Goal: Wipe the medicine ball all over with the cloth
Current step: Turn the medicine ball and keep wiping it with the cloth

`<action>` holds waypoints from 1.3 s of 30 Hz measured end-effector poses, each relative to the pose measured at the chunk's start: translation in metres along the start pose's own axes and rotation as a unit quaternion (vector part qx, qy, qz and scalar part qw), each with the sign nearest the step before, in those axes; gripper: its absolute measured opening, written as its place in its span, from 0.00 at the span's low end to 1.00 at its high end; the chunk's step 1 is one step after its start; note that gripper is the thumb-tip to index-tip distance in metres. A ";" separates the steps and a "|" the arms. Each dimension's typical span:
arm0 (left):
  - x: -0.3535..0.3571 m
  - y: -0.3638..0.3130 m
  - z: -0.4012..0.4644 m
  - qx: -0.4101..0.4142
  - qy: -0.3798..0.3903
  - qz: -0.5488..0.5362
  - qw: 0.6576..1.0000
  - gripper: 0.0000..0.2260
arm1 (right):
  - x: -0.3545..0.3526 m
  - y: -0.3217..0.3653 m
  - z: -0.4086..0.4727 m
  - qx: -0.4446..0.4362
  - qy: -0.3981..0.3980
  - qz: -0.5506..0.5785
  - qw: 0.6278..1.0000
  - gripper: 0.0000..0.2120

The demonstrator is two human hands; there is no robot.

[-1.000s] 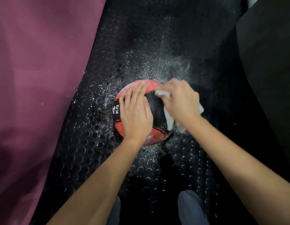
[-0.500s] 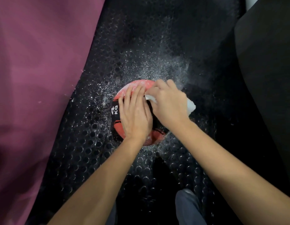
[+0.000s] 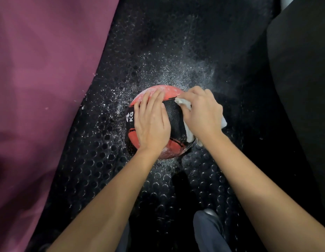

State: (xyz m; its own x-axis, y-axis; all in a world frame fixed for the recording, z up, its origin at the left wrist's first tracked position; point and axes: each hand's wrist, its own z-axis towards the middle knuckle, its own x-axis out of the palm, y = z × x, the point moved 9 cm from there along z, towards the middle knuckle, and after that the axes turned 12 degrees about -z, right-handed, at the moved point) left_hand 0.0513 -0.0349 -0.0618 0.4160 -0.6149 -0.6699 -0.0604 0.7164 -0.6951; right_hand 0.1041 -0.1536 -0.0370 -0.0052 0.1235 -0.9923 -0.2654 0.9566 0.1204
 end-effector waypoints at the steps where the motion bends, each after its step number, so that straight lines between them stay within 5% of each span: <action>1: 0.001 -0.002 0.000 0.008 0.006 0.001 1.000 0.22 | 0.001 -0.001 0.000 0.008 -0.002 0.010 1.000 0.08; 6: 0.007 -0.002 -0.004 0.081 0.059 0.039 0.994 0.23 | 0.002 0.000 0.013 0.008 0.027 0.022 0.999 0.10; 12: 0.001 0.002 0.005 0.058 0.038 0.020 0.997 0.23 | -0.008 0.019 -0.016 -0.045 -0.043 0.010 0.998 0.08; 17: 0.006 -0.006 0.000 0.063 0.042 0.041 0.996 0.22 | 0.002 -0.013 0.013 0.069 0.022 0.045 0.996 0.10; 21: 0.007 -0.005 0.000 0.074 0.040 0.055 0.995 0.22 | 0.000 0.014 -0.005 -0.030 0.012 -0.014 0.999 0.09; 26: 0.009 -0.009 -0.003 0.075 0.045 0.057 0.995 0.22 | 0.006 -0.020 0.016 0.061 0.036 0.013 0.997 0.10; 30: 0.007 -0.006 -0.003 0.077 0.046 0.059 0.994 0.21 | -0.002 0.016 0.000 -0.041 0.007 -0.010 0.999 0.10; 35: 0.013 -0.012 0.001 0.080 0.057 0.060 0.993 0.22 | 0.001 -0.012 0.018 0.050 0.031 0.009 0.998 0.10; 39: 0.010 -0.009 -0.001 0.077 0.053 0.066 0.993 0.22 | -0.001 0.017 0.004 -0.027 0.004 -0.018 0.999 0.10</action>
State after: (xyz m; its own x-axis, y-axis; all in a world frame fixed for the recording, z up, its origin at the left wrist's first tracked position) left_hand 0.0554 -0.0473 -0.0626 0.3150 -0.5381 -0.7818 0.0353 0.8298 -0.5569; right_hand 0.1038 -0.1365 -0.0342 -0.0013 0.0868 -0.9962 -0.3175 0.9447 0.0828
